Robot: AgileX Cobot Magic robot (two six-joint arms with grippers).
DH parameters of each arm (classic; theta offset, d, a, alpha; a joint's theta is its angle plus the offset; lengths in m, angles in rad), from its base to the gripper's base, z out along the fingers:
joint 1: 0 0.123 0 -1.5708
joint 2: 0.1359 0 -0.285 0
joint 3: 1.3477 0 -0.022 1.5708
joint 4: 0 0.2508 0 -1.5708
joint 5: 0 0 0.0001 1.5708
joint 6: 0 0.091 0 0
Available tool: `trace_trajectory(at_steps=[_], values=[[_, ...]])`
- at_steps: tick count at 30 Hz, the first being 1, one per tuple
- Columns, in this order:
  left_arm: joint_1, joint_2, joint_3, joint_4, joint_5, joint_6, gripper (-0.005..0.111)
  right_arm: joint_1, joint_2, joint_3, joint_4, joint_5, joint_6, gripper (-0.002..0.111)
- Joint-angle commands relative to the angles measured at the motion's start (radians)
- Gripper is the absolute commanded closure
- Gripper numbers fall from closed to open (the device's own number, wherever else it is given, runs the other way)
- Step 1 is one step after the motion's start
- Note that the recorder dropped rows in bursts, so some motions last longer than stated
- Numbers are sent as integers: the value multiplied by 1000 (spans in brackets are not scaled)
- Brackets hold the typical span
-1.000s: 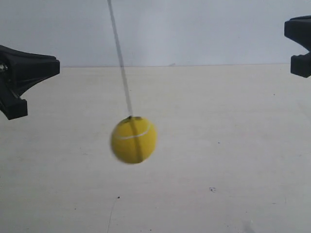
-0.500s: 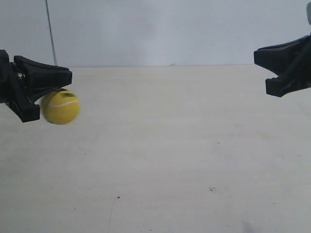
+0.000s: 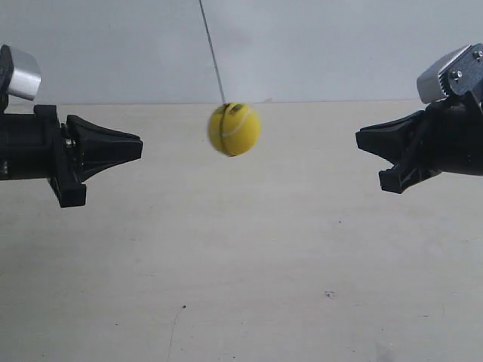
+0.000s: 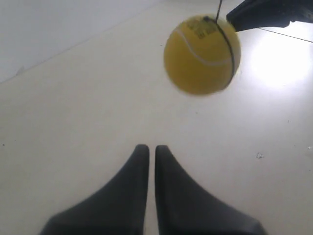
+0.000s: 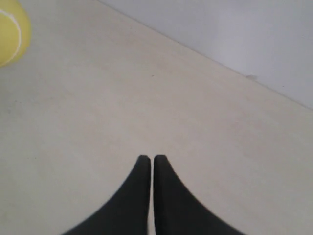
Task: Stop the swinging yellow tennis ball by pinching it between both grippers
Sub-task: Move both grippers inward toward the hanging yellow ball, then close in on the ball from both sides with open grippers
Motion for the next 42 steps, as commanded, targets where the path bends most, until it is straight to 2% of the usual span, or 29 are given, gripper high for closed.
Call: trace_trajectory(at_steps=[1,23,31,42], values=[[-4,16,-3,-12,-43,36,102,3,11,-6,7,-90,-26,108],[-4,26,-3,-37,-123,68,102,13,11,-6,30,-250,-47,108],[-4,34,-3,-48,-147,73,102,145,43,-6,149,-96,-180,108],[-34,160,-5,-87,-148,137,102,160,109,-26,190,-133,-206,108]])
